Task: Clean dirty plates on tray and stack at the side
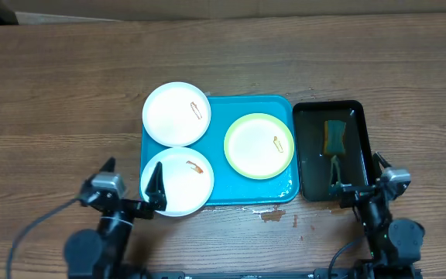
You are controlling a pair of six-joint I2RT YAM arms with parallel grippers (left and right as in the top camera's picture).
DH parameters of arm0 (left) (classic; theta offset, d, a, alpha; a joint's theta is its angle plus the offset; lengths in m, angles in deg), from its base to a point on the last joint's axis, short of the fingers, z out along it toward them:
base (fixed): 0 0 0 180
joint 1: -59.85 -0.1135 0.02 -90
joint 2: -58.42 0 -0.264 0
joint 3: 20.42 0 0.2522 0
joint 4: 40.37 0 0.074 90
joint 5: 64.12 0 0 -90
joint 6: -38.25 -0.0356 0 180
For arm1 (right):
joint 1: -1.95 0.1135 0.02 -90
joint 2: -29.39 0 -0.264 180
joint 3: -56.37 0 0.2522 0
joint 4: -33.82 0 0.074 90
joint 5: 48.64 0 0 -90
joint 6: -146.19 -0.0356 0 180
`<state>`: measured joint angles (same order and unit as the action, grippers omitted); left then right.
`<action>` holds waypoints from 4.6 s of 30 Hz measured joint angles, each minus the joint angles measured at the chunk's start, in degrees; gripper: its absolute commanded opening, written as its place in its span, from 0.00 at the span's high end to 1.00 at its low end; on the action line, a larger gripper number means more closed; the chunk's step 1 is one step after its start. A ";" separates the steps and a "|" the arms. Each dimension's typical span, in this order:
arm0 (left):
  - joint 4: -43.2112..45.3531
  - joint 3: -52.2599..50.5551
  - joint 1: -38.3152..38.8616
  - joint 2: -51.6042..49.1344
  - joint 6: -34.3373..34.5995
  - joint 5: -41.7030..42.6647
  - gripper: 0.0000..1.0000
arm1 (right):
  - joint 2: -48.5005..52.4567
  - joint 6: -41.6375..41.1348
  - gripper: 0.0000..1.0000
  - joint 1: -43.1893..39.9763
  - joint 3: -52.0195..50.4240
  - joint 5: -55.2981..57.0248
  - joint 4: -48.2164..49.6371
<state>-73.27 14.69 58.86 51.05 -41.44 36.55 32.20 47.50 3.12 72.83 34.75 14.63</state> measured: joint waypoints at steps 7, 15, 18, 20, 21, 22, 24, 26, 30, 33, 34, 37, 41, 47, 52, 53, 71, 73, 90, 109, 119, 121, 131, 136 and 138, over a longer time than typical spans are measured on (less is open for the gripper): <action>-20.22 31.47 0.00 -29.33 -0.04 3.89 0.00 | 19.02 -4.98 0.00 -0.07 19.96 -0.68 -5.57; -58.47 71.14 0.02 -68.81 -0.39 7.19 0.00 | 53.48 -5.79 0.00 -7.23 61.99 -11.89 -36.37; -61.29 77.57 0.00 -78.71 -0.50 8.37 0.17 | 66.18 -5.77 0.00 -10.69 76.96 -15.72 -48.89; -61.68 78.60 0.00 -83.71 -1.18 10.23 0.58 | 72.37 -4.92 0.00 -12.26 83.67 -17.25 -55.12; -62.16 78.66 0.02 -85.88 -1.38 11.28 0.67 | 75.36 -3.48 0.00 -13.03 86.73 -17.79 -59.23; -62.75 78.66 0.13 -88.11 -1.49 12.17 0.69 | 77.55 -2.27 0.00 -13.66 88.61 -18.29 -62.01; -63.10 78.66 0.68 -91.08 -1.66 12.94 0.64 | 79.91 -0.76 0.08 -14.43 89.94 -18.78 -64.65; -62.64 78.58 1.97 -93.64 -1.46 12.59 0.58 | 81.26 0.68 0.19 -14.75 90.12 -18.80 -66.86; -59.19 77.00 7.50 -96.91 0.44 9.35 0.50 | 83.06 1.88 0.23 -13.09 90.14 -14.84 -70.49; -55.25 75.78 13.33 -100.02 2.49 7.02 0.48 | 83.43 2.10 0.23 -9.53 90.09 -10.97 -71.47; -54.18 75.69 15.02 -101.22 3.15 6.38 0.48 | 83.52 2.08 0.23 -7.74 89.99 -9.33 -71.58; -51.39 75.43 19.41 -104.89 5.05 5.03 0.47 | 83.62 0.81 0.22 -3.13 88.39 -4.31 -71.49; -49.33 75.32 23.63 -108.28 6.49 4.20 0.47 | 84.30 -1.22 0.20 -0.04 83.52 1.16 -69.48; -48.46 75.32 27.30 -111.71 7.37 1.09 0.47 | 87.86 -2.49 0.18 0.37 73.70 5.07 -59.74; -47.56 75.32 27.65 -113.83 8.50 -2.56 0.48 | 88.91 -2.91 0.18 0.37 68.37 5.53 -52.98; -47.10 75.32 27.58 -114.18 8.92 -3.10 0.49 | 89.07 -2.95 0.18 0.37 67.84 5.55 -51.93; -43.06 74.88 29.09 -116.52 13.40 -5.40 0.54 | 98.86 -3.13 0.17 0.37 57.90 4.66 -40.22; -42.47 74.88 29.09 -116.52 13.40 -5.42 0.57 | 98.90 -3.10 0.23 0.37 57.07 4.46 -39.23; -38.45 71.17 29.09 -116.52 13.75 -6.27 0.76 | 98.99 -3.30 0.29 0.37 56.74 4.04 -39.52; -38.45 70.03 28.35 -116.24 13.75 -5.95 0.92 | 98.99 -3.28 0.32 0.39 56.61 4.52 -36.15; -38.45 70.03 28.35 -116.24 13.75 -6.01 0.92 | 99.01 -3.32 0.51 0.39 56.54 5.99 -31.41; -38.42 70.03 28.35 -116.24 13.73 -6.01 0.89 | 99.01 -3.34 0.34 0.37 56.52 6.05 -31.15; -38.42 69.96 28.24 -116.24 13.75 -7.13 0.87 | 99.01 -3.30 0.34 0.37 56.48 7.08 -22.53; -38.47 69.96 28.24 -116.26 13.75 -7.17 0.86 | 99.01 -3.28 0.35 0.37 56.48 7.30 -22.67; -38.49 69.96 28.24 -116.24 13.77 -7.30 0.85 | 99.01 -3.28 0.35 0.37 56.48 7.34 -22.53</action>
<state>-111.76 84.65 87.10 -65.19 -27.67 29.25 131.21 44.22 3.49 129.31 42.09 -7.91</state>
